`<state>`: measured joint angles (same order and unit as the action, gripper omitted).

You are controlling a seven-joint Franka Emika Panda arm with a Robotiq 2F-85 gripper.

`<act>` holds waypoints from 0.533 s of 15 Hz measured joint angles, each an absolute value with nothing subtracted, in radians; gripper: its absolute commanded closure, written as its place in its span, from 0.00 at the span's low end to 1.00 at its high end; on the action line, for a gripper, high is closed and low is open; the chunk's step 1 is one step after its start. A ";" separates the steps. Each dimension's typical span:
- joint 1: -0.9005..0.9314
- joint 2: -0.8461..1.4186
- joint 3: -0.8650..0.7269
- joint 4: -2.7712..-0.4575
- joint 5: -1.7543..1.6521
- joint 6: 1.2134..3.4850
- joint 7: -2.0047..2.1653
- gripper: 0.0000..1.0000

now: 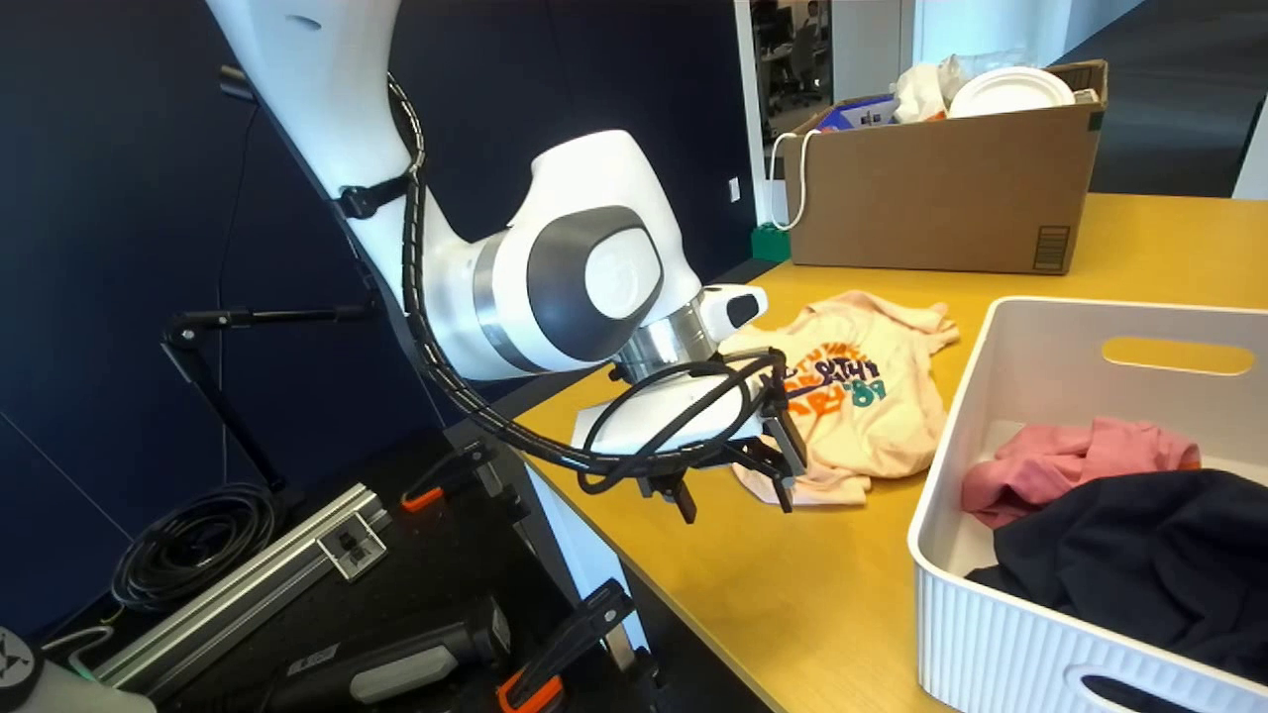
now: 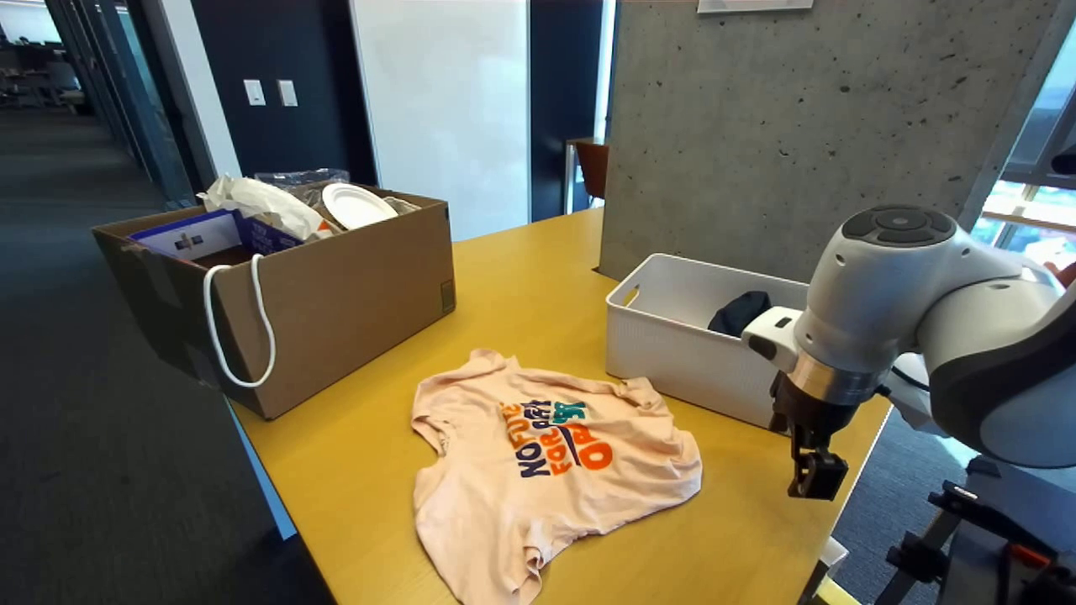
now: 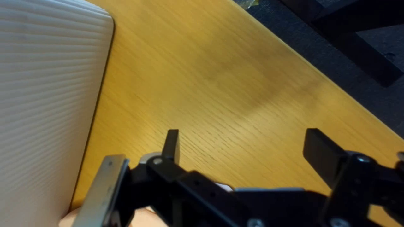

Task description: Straighten up the pink t-shirt

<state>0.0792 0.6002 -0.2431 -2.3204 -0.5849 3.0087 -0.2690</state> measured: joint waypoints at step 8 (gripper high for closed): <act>-0.130 0.674 -0.046 -2.261 -0.579 3.083 -0.490 0.00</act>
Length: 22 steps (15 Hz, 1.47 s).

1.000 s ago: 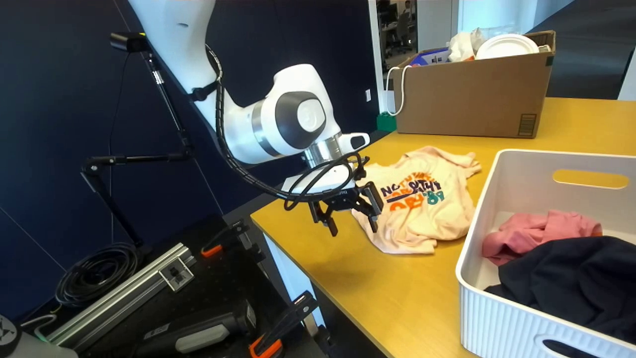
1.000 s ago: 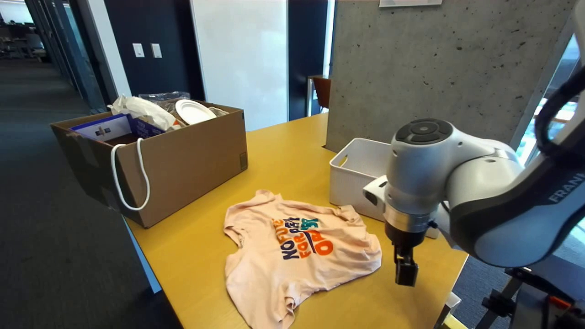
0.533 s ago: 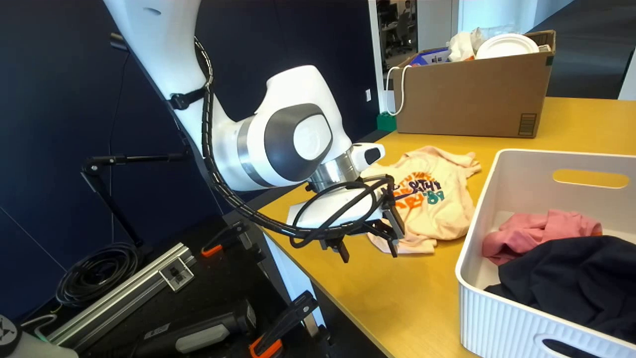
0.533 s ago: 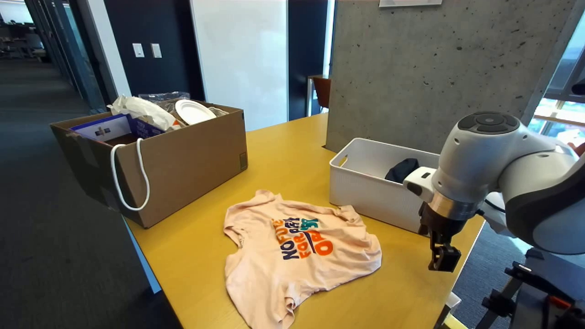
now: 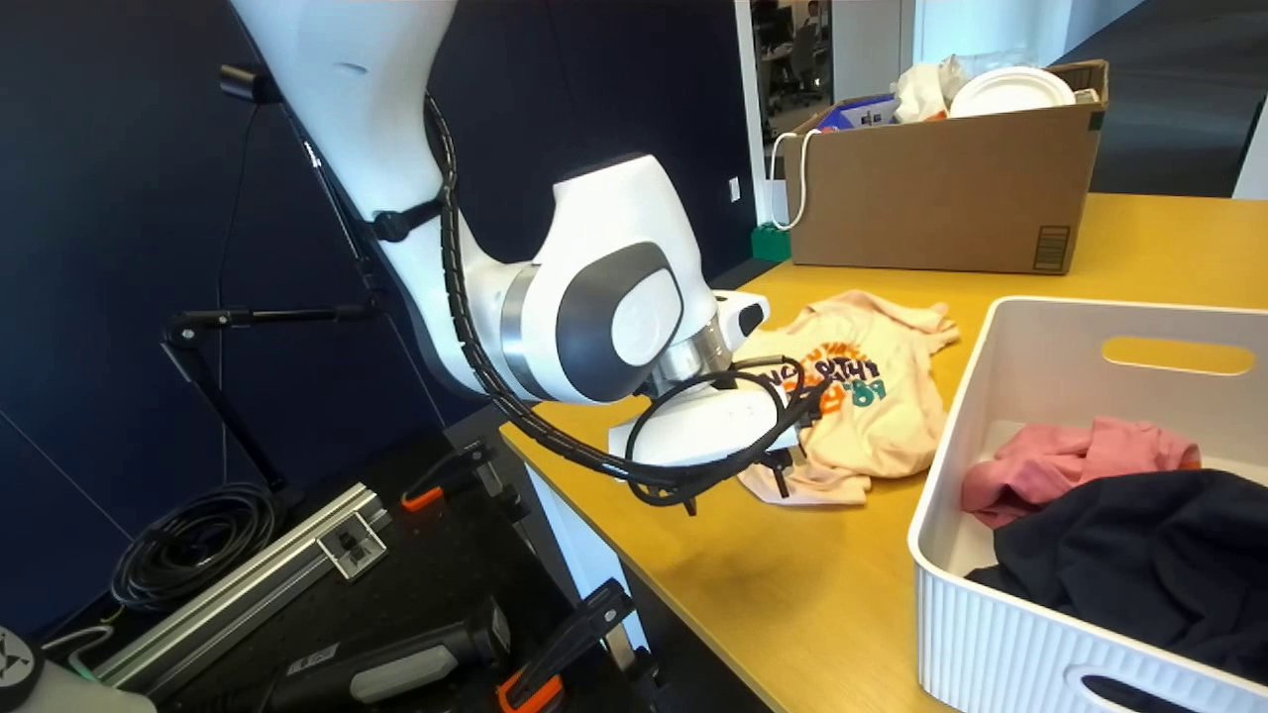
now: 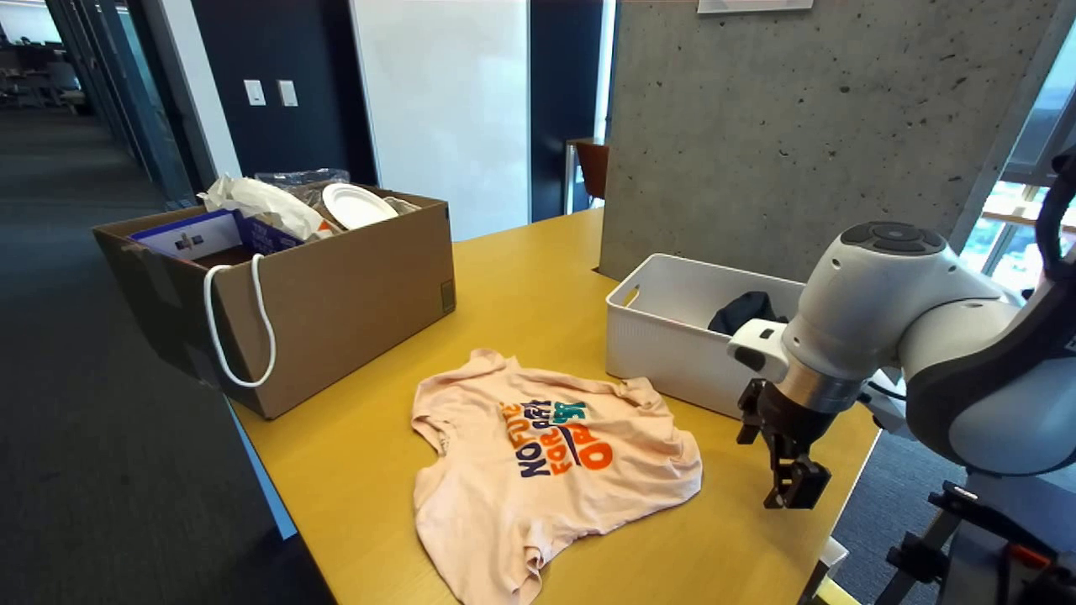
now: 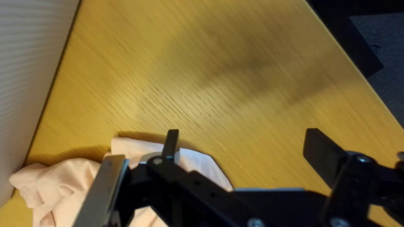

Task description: Straighten up the pink t-shirt

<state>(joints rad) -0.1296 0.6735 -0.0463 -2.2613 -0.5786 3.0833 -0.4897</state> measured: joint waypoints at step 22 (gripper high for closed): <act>-0.325 0.923 0.173 -1.874 -0.382 2.866 -0.892 0.00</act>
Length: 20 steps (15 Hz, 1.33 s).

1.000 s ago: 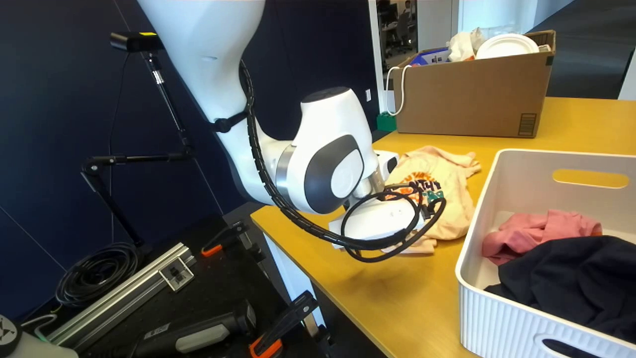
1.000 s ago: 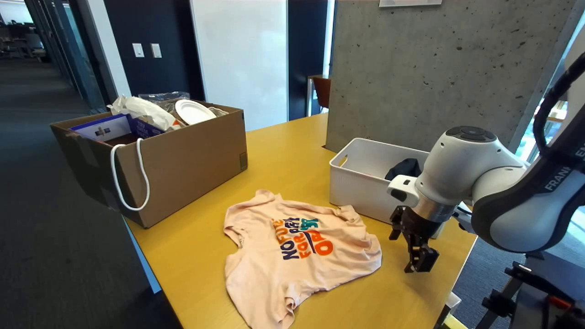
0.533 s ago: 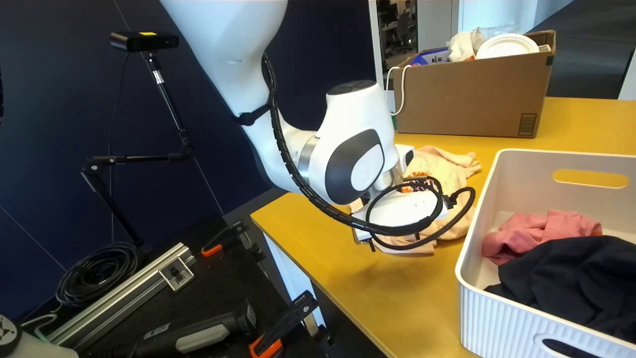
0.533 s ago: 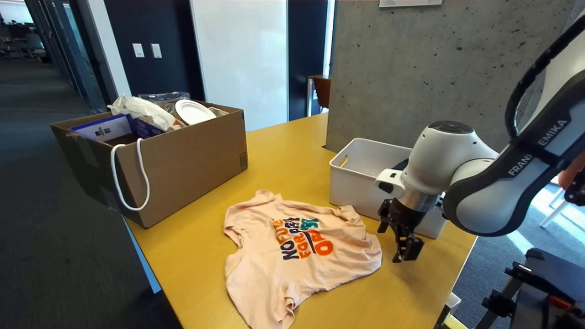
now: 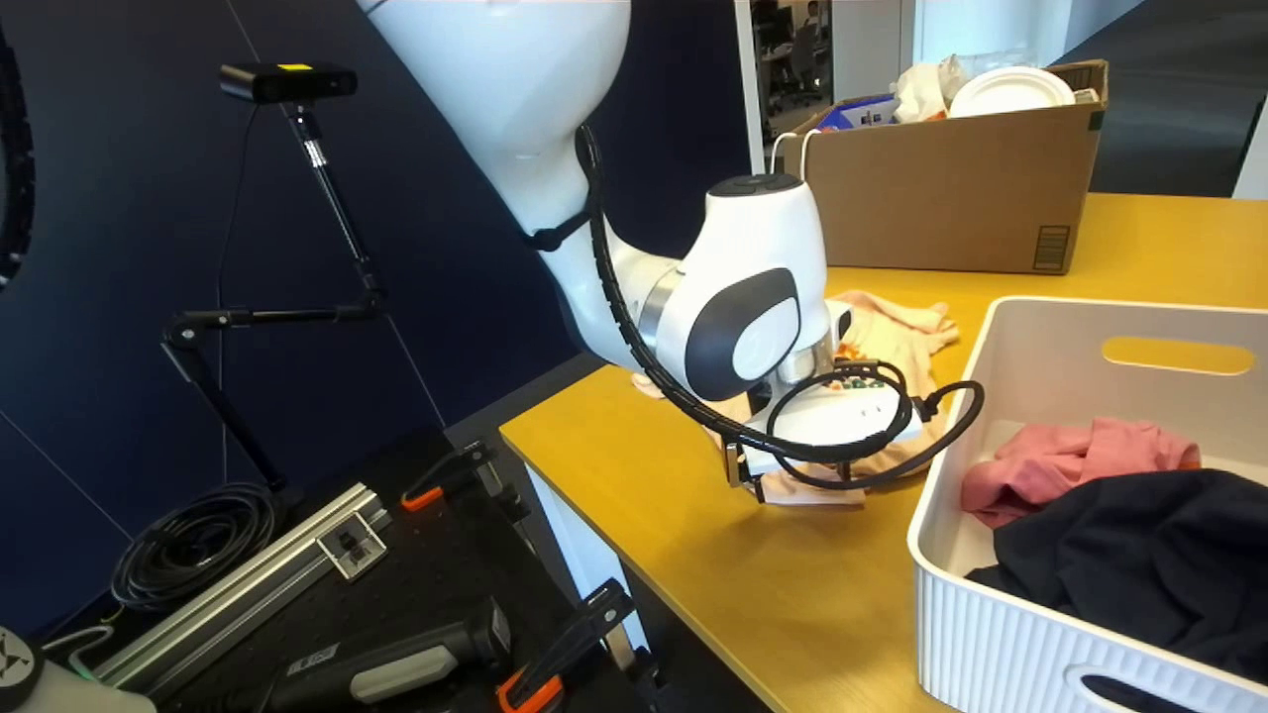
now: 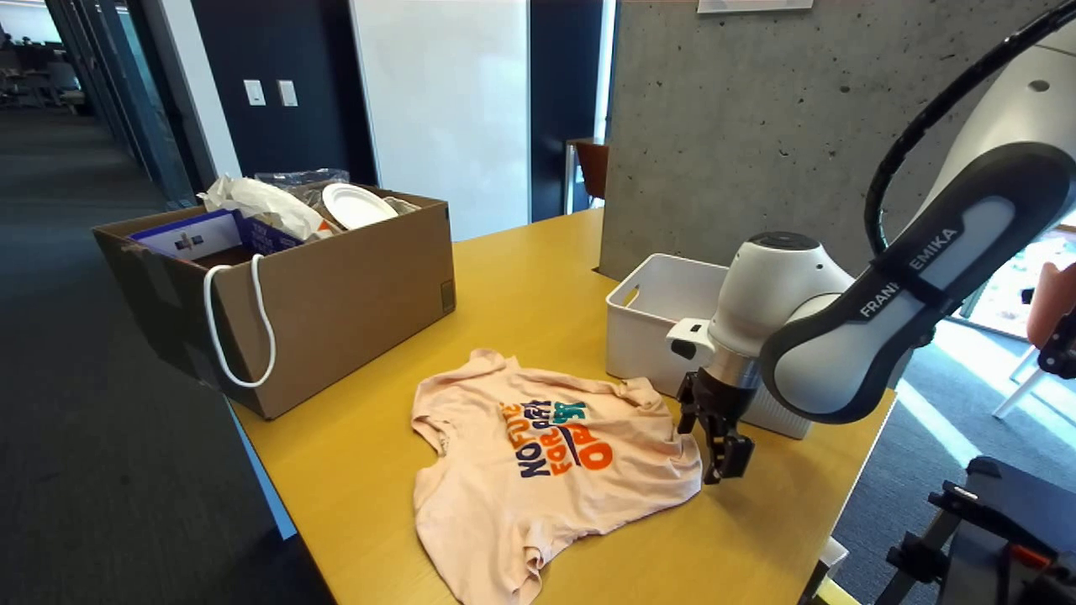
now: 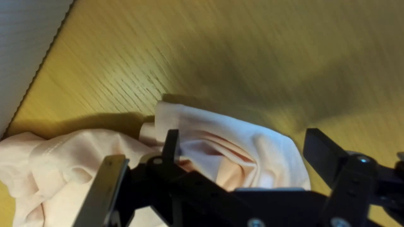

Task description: Straighten up the pink t-shirt

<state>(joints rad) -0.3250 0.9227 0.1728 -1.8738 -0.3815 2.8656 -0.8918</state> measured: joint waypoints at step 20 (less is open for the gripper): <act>-0.216 0.995 0.129 -1.833 -0.309 2.832 -0.793 1.00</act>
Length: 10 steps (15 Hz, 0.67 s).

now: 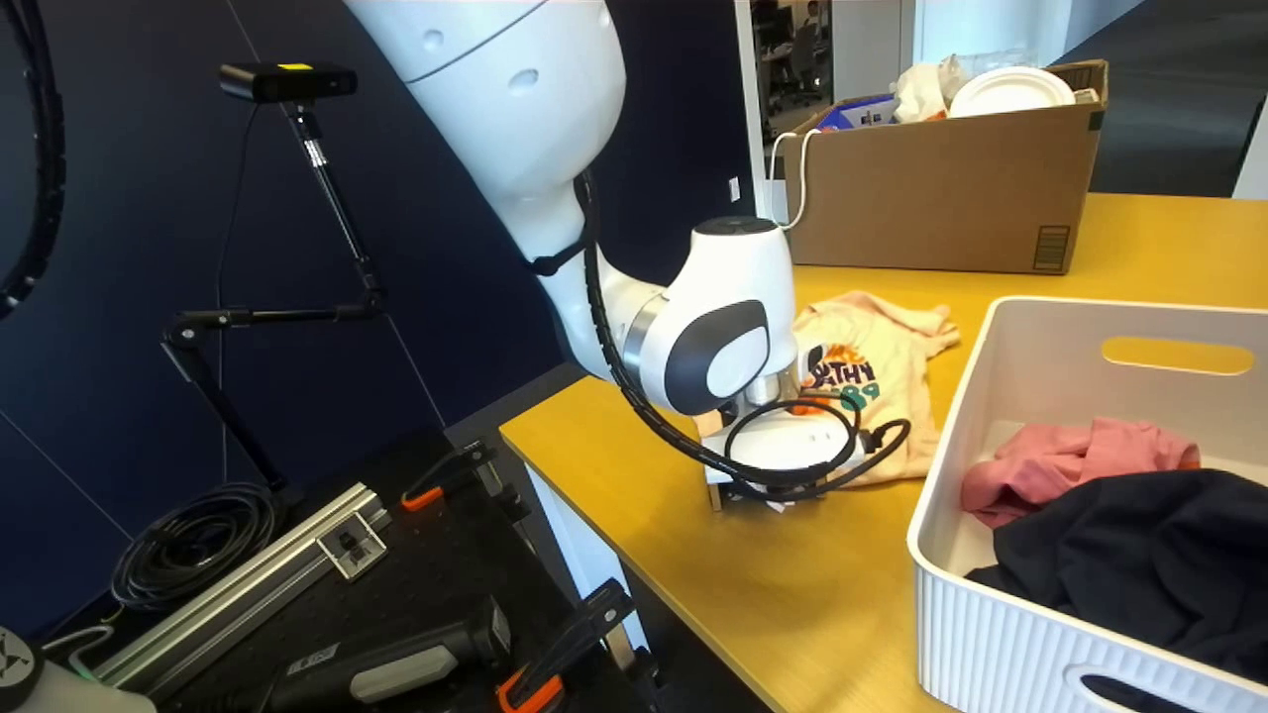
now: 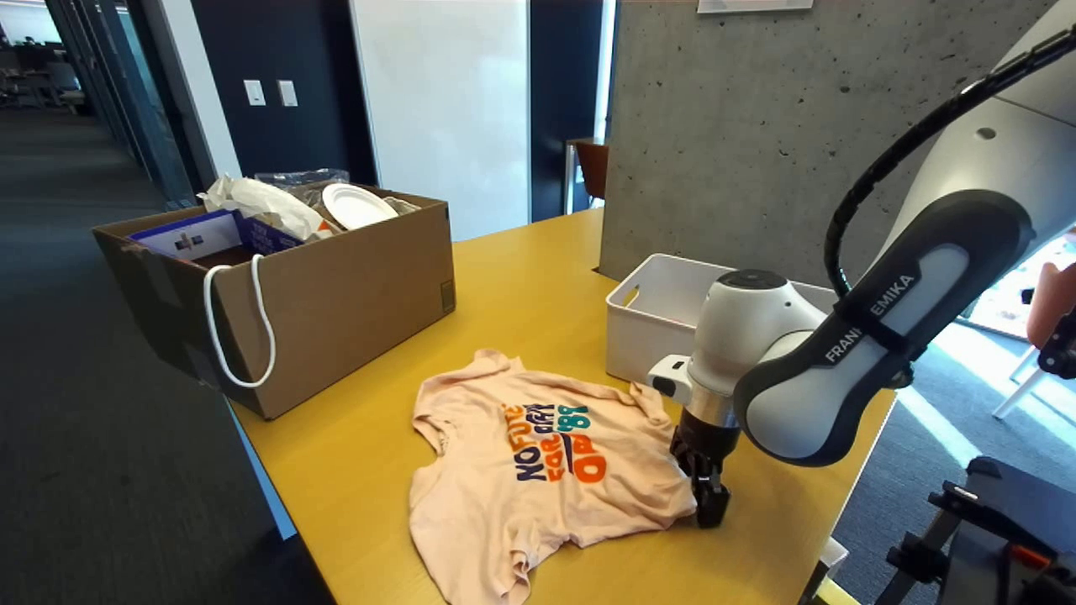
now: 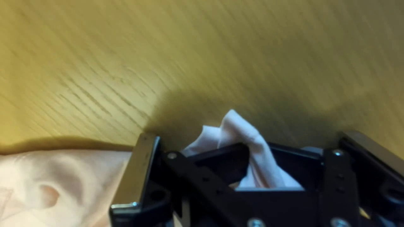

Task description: Straighten up the pink t-shirt

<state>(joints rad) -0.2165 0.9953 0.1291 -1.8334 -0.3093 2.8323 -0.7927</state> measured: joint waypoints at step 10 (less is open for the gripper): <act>-0.023 0.913 0.093 -2.050 -0.310 2.981 -0.509 1.00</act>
